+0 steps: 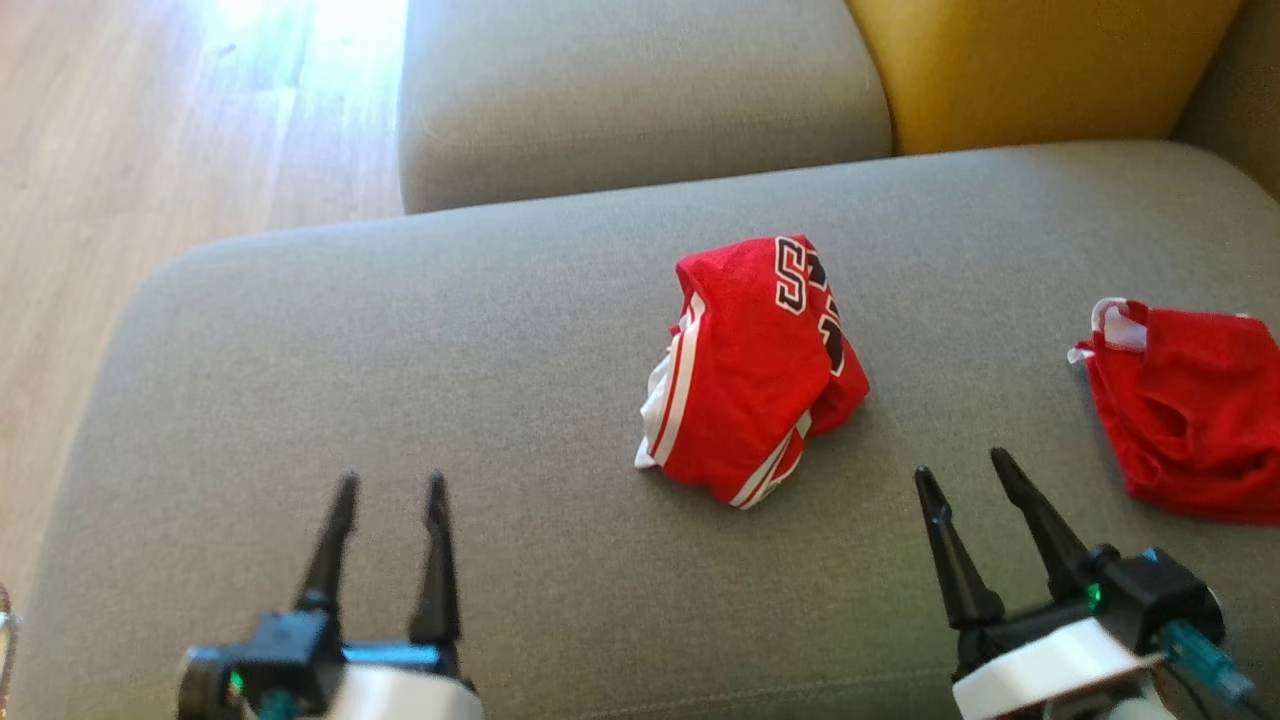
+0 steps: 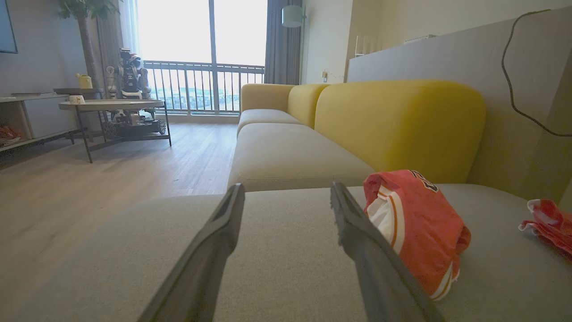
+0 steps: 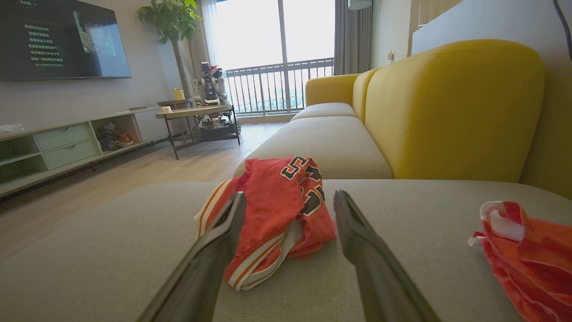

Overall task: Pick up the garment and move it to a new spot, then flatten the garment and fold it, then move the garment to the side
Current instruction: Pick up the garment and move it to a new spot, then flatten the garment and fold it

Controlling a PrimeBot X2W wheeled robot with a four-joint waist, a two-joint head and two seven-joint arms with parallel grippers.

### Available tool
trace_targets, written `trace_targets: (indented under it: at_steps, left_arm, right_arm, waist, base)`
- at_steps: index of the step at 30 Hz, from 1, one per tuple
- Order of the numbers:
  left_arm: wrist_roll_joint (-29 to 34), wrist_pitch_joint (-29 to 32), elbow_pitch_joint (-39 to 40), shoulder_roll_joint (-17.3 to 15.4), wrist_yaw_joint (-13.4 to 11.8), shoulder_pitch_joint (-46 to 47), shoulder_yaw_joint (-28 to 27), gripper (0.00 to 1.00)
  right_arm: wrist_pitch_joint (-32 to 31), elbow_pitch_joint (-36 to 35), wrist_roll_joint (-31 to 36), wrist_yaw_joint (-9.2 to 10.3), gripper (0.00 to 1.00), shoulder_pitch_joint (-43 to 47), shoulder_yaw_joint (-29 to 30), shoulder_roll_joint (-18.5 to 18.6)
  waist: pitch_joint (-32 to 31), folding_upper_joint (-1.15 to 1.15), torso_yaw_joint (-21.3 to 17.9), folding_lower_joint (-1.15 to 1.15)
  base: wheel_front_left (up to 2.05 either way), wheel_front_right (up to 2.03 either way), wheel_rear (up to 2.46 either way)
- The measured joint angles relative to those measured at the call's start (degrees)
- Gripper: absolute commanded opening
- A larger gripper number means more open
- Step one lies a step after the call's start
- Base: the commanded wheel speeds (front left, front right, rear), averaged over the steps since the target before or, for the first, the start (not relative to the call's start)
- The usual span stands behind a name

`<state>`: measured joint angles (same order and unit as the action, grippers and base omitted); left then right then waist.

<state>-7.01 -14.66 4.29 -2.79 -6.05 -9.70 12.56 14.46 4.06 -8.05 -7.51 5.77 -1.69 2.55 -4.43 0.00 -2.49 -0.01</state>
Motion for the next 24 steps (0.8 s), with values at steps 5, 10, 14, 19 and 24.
trace_targets:
  at_steps: [5, 10, 14, 19, 24]
  left_arm:
    - [2.4, 0.0, 0.3, 0.0, -0.7, -4.3, 2.0, 1.00]
    - [2.4, 0.0, -0.4, -0.1, -1.6, -6.3, 2.4, 1.00]
    - [2.4, 0.0, -0.6, -0.1, -1.8, -6.3, 2.4, 1.00]
    - [3.0, 0.0, -0.8, -0.1, -2.0, -6.3, 2.2, 1.00]
    - [3.3, 0.0, -0.9, -0.1, -2.0, -6.3, 2.2, 1.00]
  right_arm:
    - [0.0, -2.2, 2.1, 0.00, 1.00, 3.0, 0.4, 0.0]
    - [0.0, -3.4, 2.5, 0.00, 1.00, 5.8, 1.9, -0.1]
    - [0.0, -3.4, 2.4, 0.00, 1.00, 6.0, 1.9, -0.1]
    - [0.0, -2.8, 2.4, 0.00, 1.00, 6.0, 1.5, -0.1]
    - [0.0, -2.6, 2.4, 0.00, 1.00, 6.2, 1.0, -0.1]
  waist:
    - [-1.7, 0.00, 1.2, 0.00]
    - [-2.7, 0.00, 1.9, 0.00]
    - [-3.1, 0.00, 1.7, 0.00]
    - [-3.6, 0.00, 1.6, 0.00]
    - [-3.6, 0.00, 1.6, 0.00]
  base:
    - [0.00, 0.00, 0.00]
    - [0.00, 0.00, 0.00]
    - [0.00, 0.00, 0.00]
    - [0.00, 0.00, 0.00]
    - [0.00, 0.00, 0.00]
